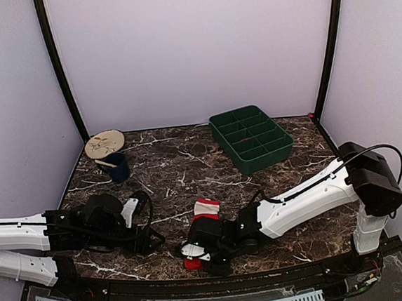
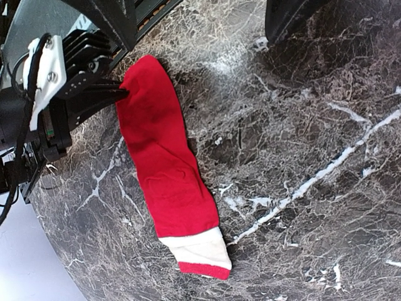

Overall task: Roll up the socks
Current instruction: Pick up the sock from the center of the board, then roll the sock at the center of the board.

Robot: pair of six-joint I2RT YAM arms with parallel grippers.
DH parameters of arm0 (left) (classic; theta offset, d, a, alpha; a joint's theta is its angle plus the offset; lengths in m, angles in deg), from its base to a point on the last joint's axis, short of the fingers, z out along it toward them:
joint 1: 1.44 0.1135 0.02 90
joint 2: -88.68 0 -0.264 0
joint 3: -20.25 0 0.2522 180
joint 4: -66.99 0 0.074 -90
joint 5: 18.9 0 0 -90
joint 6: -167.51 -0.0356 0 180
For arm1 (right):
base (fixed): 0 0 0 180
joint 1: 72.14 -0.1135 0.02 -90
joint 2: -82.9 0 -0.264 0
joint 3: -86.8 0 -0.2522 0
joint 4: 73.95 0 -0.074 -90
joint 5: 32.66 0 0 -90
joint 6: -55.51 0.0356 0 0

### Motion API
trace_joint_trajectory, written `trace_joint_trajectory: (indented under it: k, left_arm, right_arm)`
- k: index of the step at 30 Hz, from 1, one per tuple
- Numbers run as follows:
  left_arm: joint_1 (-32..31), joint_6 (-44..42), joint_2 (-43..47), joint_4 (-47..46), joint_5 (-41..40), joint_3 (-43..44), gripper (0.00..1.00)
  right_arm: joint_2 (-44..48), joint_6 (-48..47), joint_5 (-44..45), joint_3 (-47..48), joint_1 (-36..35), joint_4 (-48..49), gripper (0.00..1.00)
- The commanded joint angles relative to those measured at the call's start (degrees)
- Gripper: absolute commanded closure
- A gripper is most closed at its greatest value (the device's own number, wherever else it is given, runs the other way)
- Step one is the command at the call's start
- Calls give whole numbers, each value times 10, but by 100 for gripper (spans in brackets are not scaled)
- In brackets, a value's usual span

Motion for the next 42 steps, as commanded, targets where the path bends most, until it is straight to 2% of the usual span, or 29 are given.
trace_joint_trajectory:
  k: [1, 11, 21, 27, 33, 42]
  left_arm:
    - [-3, -29, -1, -21, -8, -2, 28]
    - [-3, -101, -13, -80, 26, -12, 27]
    - [-3, -169, -49, -174, 80, -28, 25]
    - [-24, -230, -106, -204, 93, -8, 20]
    - [-83, -304, -152, -236, 49, -2, 20]
    - [-103, -336, -149, -318, 31, -37, 23]
  right_arm:
    - [4, 16, -70, 3, 25, -13, 100]
    - [7, 67, -279, 11, 93, -20, 100]
    - [14, 99, -423, 3, 158, -8, 100]
    - [0, 94, -467, 3, 184, -22, 100]
    - [-15, 82, -490, 4, 200, -41, 100]
    - [-36, 59, -510, 18, 209, -69, 100]
